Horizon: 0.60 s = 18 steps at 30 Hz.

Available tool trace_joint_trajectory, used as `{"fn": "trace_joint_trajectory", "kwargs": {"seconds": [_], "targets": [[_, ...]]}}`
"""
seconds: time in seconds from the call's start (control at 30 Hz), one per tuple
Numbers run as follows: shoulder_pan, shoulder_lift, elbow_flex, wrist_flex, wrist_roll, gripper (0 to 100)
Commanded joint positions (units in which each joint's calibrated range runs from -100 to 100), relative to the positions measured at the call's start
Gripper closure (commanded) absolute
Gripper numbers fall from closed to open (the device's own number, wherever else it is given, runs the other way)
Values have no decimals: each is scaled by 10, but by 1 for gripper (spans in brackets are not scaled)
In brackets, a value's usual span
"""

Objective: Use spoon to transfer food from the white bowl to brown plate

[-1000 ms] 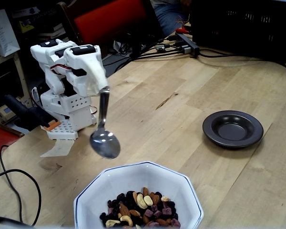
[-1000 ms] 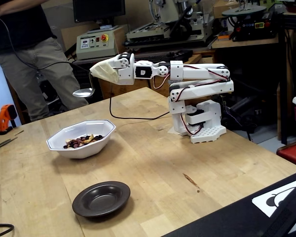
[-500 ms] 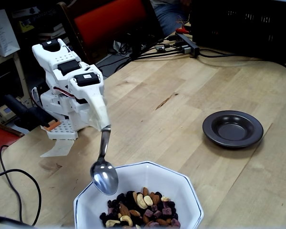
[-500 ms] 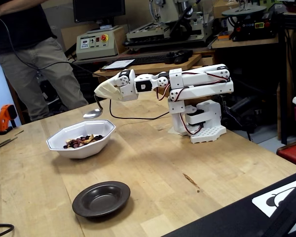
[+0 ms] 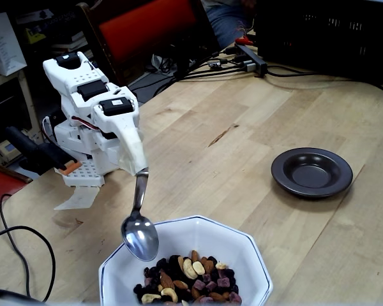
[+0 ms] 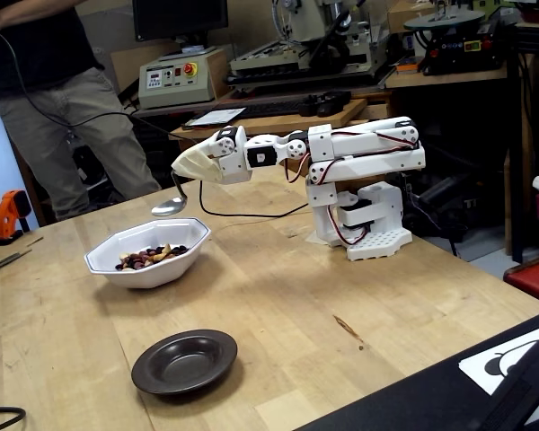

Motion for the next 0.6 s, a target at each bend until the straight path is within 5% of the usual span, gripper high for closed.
{"fn": "trace_joint_trajectory", "kwargs": {"seconds": [0.0, 0.57], "targets": [[26, -2, -31, -7, 2, 96], [26, 2, -235, 49, 2, 96]]}}
